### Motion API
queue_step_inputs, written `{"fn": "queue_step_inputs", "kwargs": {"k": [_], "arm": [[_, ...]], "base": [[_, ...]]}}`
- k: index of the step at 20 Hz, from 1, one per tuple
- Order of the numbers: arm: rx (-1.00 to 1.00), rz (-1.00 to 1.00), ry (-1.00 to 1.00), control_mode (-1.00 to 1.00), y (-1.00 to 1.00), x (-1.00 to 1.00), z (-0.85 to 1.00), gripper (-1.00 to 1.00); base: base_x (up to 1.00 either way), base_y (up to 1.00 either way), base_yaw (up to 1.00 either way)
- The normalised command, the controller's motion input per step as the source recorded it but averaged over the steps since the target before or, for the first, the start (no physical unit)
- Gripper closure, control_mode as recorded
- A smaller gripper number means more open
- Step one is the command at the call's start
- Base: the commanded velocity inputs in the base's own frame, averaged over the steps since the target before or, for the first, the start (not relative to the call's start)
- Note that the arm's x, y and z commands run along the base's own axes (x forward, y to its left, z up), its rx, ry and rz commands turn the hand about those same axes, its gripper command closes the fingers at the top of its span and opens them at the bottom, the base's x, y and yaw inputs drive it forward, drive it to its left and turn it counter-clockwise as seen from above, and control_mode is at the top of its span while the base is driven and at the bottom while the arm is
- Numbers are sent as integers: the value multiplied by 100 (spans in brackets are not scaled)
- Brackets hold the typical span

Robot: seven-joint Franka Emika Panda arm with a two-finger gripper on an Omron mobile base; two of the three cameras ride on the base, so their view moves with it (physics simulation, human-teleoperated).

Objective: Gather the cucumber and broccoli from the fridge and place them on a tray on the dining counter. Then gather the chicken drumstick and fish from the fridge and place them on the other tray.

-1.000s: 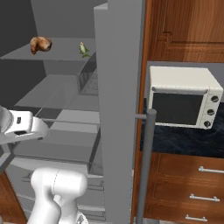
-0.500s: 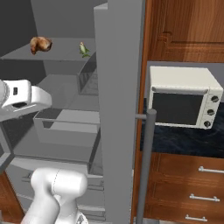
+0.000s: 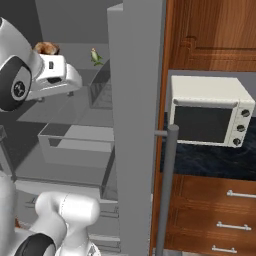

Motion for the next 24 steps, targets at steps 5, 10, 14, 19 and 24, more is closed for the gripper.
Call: {"fn": "queue_step_inputs", "kwargs": {"k": [5,10,14,19,24], "arm": [[0,1,0,-100,12,83,1,-100],[0,0,0,-100,23,50,3,-100],[-4,-1,0,-100,10,33,21,-100],[-7,-2,0,-100,0,40,35,-100],[-3,0,1,-100,0,52,15,-100]], "base": [[0,0,0],[0,0,0],[0,0,0],[0,0,0],[0,0,0]]}}
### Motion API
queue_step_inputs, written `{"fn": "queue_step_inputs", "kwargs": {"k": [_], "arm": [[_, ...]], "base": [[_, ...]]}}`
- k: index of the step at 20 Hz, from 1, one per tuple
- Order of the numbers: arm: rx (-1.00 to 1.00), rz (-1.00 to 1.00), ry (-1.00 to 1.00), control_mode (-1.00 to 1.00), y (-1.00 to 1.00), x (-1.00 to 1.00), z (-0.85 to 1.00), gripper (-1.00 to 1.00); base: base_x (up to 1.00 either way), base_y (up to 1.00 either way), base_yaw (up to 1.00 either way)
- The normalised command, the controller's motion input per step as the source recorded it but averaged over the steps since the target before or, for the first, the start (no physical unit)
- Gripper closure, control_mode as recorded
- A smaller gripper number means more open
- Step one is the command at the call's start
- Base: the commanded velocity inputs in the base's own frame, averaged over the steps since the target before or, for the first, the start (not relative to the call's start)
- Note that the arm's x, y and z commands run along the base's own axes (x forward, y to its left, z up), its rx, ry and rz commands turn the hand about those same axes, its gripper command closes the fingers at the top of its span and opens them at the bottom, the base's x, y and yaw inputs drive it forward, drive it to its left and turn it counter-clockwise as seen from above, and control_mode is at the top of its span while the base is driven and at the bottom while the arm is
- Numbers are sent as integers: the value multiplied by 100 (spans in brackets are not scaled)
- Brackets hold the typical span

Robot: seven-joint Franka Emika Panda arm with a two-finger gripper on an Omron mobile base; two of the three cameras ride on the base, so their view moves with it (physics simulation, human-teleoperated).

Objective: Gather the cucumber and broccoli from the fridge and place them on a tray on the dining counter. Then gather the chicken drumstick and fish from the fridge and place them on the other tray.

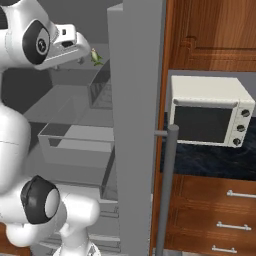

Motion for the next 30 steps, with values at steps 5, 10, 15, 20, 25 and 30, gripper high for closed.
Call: {"fn": "queue_step_inputs", "kwargs": {"k": [5,10,15,20,25,30], "arm": [[0,0,1,-100,0,55,0,-100],[0,0,4,-100,0,55,0,-100],[6,0,4,-100,0,46,-6,-100],[7,0,0,-100,0,34,-22,-100],[1,0,0,-100,0,40,-19,-100],[0,0,-3,-100,0,42,-11,-100]], "base": [[0,0,0],[0,0,0],[0,0,0],[0,0,0],[0,0,0],[0,0,0]]}}
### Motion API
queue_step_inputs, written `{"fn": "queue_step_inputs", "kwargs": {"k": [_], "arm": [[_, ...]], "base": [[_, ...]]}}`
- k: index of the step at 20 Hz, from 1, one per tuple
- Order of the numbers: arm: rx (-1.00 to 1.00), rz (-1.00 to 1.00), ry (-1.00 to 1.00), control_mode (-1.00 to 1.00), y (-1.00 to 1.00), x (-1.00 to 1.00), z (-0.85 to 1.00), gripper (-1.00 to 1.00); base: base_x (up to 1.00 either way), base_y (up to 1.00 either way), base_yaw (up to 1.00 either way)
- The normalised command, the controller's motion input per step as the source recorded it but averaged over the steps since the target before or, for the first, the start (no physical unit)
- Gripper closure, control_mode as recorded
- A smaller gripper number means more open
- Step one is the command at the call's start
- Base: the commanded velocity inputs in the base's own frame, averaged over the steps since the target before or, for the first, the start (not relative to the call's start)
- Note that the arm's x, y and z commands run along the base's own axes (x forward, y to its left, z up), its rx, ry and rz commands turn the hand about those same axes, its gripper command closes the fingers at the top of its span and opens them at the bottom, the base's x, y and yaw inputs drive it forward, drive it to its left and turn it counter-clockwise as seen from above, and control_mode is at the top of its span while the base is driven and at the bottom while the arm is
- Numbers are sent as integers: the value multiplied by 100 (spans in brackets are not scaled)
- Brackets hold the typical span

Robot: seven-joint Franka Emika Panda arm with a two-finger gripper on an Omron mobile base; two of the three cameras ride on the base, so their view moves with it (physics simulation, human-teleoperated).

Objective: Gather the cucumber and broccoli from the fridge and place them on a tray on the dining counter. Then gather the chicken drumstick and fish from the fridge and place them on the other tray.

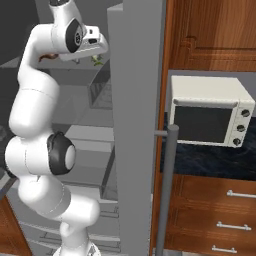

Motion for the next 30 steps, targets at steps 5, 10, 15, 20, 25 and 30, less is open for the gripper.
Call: {"fn": "queue_step_inputs", "kwargs": {"k": [5,10,15,20,25,30], "arm": [[0,0,-7,-100,0,41,-2,-100],[0,0,-8,-100,0,35,-5,-100],[3,0,-3,-100,0,21,-7,-100],[5,0,0,-100,0,29,-5,-100],[6,0,0,-100,0,37,-5,-100],[5,0,0,-100,0,40,-8,-100]], "base": [[0,0,0],[0,0,0],[0,0,0],[0,0,0],[0,0,0],[0,0,0]]}}
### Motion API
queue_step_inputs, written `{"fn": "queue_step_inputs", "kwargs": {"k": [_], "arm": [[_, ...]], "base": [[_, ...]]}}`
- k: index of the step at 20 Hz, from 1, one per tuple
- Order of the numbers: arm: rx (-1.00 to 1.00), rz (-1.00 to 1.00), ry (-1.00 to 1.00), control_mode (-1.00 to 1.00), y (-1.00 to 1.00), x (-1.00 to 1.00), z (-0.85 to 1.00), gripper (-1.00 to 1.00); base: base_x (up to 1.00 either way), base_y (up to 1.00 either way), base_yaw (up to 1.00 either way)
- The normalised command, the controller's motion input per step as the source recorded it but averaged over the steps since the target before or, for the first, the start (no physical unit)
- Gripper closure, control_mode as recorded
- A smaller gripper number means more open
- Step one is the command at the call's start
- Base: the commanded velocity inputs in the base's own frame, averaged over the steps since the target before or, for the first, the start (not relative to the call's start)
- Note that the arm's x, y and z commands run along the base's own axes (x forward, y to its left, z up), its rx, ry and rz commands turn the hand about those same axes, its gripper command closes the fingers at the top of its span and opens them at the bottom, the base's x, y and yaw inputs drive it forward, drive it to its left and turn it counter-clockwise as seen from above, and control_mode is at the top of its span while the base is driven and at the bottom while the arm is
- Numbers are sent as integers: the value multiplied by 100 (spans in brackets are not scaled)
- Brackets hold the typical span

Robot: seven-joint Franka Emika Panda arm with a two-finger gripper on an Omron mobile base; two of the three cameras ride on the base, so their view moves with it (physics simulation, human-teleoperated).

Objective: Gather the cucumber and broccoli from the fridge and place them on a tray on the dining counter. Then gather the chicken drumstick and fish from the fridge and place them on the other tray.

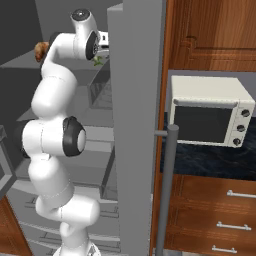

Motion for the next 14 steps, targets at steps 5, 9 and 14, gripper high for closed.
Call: {"fn": "queue_step_inputs", "kwargs": {"k": [5,9,14], "arm": [[1,2,4,-100,1,15,-15,-100],[1,3,4,-100,10,0,-26,-100],[0,2,1,-100,19,-10,-43,100]], "base": [[0,0,0],[0,0,0],[0,0,0]]}}
